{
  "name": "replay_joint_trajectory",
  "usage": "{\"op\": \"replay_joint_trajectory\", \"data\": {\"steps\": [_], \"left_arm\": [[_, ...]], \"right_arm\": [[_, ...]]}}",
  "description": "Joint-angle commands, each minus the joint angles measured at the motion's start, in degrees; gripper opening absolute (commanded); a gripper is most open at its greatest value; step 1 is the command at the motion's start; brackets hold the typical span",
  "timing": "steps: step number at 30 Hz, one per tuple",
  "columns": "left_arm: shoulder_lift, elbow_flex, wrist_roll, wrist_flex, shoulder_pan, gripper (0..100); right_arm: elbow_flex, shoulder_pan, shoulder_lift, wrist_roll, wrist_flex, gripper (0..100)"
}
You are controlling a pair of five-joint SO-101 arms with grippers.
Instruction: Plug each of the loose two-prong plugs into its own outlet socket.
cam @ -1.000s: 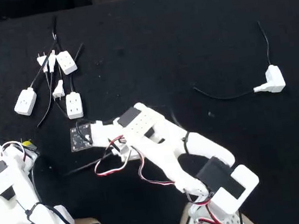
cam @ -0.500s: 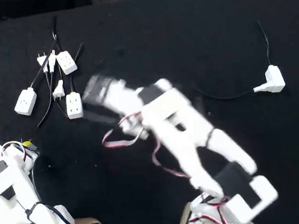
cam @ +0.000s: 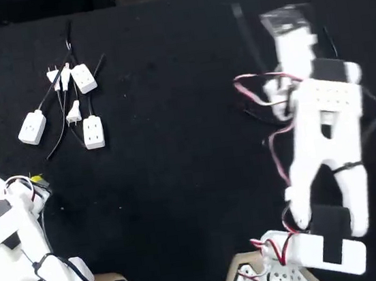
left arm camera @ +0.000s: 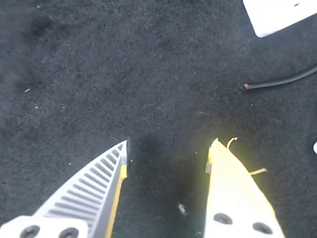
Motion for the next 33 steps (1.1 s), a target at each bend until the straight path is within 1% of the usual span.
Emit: {"op": "replay_joint_trajectory", "data": {"steps": [1, 5, 7, 12, 15, 19, 26, 28, 31, 33], "left_arm": [[0.09, -2.77, 0.70, -0.09, 0.75, 26], [0.09, -2.77, 0.62, -0.09, 0.75, 26], [0.09, -2.77, 0.53, 0.09, 0.75, 26], [-0.35, -1.89, 0.35, -0.26, 0.75, 26], [-0.35, -1.80, 0.44, -0.26, 0.84, 26], [-0.35, -1.80, 0.35, -0.26, 1.45, 26], [-0.35, -1.80, 0.35, -0.26, 1.36, 26], [-0.35, -1.80, 0.35, -0.26, 1.36, 26], [-0.35, -1.80, 0.35, -0.26, 1.36, 26], [-0.35, -1.80, 0.35, -0.26, 1.36, 26]], "right_arm": [[-4.35, 4.22, -2.07, -0.53, -0.62, 1.2], [-8.57, 4.75, 3.21, -1.32, -2.20, 1.1], [-13.49, 5.10, 8.31, -3.78, -2.11, 1.1], [-27.38, 9.58, 23.25, -7.30, -2.02, 1.1], [-33.80, 10.99, 30.90, -7.30, -2.02, 1.1], [-39.69, 11.08, 39.69, -7.03, -2.02, 1.1], [-50.86, 10.99, 49.45, -7.38, -1.76, 1.4], [-53.93, 10.90, 51.47, -7.38, 0.09, 4.7], [-58.07, 9.93, 54.46, -7.38, 3.87, 15.9], [-61.32, 9.14, 55.96, -7.38, 6.77, 21.6]]}}
